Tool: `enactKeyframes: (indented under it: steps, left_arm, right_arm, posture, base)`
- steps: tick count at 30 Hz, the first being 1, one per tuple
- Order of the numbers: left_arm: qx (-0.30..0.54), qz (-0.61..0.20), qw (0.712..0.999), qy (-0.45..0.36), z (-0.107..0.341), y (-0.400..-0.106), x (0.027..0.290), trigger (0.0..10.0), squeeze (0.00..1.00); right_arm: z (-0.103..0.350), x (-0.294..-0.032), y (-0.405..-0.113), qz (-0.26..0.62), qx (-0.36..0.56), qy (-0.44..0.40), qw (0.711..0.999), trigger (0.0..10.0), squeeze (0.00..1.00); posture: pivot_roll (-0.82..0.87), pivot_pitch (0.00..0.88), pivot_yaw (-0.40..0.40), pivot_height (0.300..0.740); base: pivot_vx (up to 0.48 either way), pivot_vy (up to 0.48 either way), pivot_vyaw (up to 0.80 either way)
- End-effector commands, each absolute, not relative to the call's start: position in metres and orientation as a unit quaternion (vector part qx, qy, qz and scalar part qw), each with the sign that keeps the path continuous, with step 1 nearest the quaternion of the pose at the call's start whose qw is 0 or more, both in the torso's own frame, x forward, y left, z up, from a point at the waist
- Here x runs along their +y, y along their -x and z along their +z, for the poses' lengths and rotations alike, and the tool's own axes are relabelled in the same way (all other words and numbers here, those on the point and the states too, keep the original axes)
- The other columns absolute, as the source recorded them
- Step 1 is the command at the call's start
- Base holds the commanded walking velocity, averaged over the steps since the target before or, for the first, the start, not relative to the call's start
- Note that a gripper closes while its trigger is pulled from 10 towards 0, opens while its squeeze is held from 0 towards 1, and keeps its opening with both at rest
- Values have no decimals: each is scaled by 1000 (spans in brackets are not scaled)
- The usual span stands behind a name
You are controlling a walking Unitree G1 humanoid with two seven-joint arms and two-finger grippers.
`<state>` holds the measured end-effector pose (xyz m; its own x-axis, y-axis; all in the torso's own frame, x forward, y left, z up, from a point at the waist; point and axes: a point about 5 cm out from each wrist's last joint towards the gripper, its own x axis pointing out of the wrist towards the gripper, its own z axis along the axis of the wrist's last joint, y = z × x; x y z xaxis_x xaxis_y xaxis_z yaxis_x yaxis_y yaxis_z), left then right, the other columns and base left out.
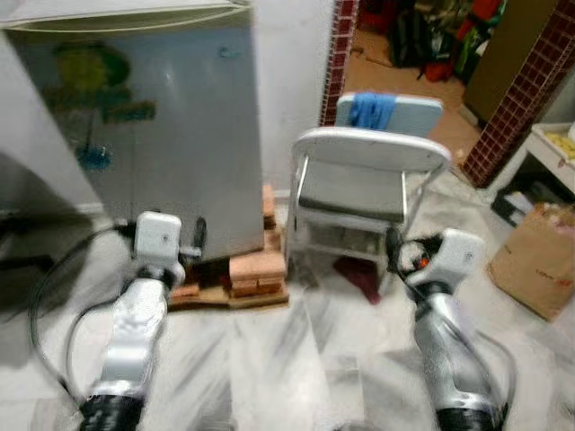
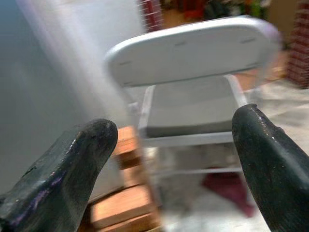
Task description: Restocking fridge
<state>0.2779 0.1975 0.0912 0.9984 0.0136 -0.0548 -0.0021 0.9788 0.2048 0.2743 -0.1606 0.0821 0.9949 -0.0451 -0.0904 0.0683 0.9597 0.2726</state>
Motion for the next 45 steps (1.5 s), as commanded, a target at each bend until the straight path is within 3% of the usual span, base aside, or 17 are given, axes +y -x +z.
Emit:
enactKeyframes:
  steps: [1, 45]
  left_arm:
    - [21, -6, 995, -99, 95, -280, 191, 10000, 0]
    - [17, -36, 995, -91, 98, -281, 189, 10000, 0]
  right_arm:
    - [87, -170, -276, -39, 31, -127, 991, 10000, 0]
    - [91, -169, -282, -36, 19, -123, 992, 10000, 0]
  posture:
    - [48, 17, 10, 740]
    - [69, 41, 21, 740]
  base:
    - [0, 480, 0]
    - [0, 478, -112]
